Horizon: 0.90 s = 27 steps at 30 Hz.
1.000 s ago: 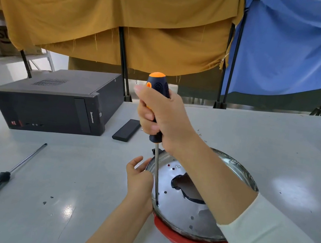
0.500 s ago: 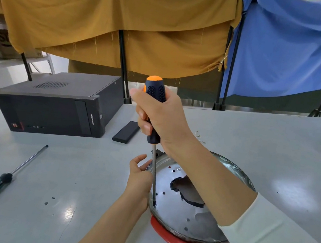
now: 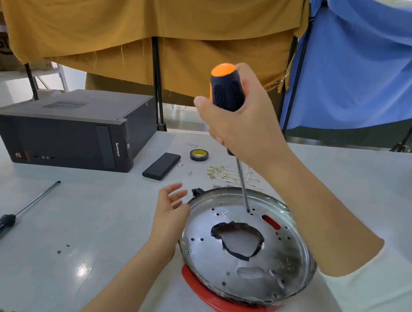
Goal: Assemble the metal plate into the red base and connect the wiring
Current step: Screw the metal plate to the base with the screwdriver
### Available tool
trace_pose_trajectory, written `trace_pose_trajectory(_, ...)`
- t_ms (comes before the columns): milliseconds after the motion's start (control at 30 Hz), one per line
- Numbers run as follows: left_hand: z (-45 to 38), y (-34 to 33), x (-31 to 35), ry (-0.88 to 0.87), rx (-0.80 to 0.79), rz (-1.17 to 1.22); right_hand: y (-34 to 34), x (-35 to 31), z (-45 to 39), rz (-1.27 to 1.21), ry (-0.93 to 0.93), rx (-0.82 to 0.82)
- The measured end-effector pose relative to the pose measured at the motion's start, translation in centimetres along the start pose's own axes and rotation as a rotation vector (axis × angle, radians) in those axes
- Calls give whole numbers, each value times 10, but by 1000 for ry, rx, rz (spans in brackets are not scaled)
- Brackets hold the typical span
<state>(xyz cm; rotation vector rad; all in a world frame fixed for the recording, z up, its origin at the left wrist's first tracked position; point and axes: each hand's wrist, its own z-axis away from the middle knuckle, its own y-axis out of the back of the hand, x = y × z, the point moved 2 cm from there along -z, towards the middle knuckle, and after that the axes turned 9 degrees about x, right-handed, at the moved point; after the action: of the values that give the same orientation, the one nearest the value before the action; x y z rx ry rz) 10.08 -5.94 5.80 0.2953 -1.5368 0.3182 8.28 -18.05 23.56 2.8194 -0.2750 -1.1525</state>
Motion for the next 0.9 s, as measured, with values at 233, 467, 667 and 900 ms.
trace_pose_trajectory(233,12,-3,41,-671,-371,-398,3,-11,16,38,263,-19)
trace_pose_trajectory(467,12,-15,50,-816,-290,-512,35,15,19,-156,113,141)
trace_pose_trajectory(667,-18,-2,51,-1026,-288,-732,55,69,45,81,-218,-339)
trace_pose_trajectory(900,-99,13,15,-698,-138,-692,52,125,49,28,-240,-376)
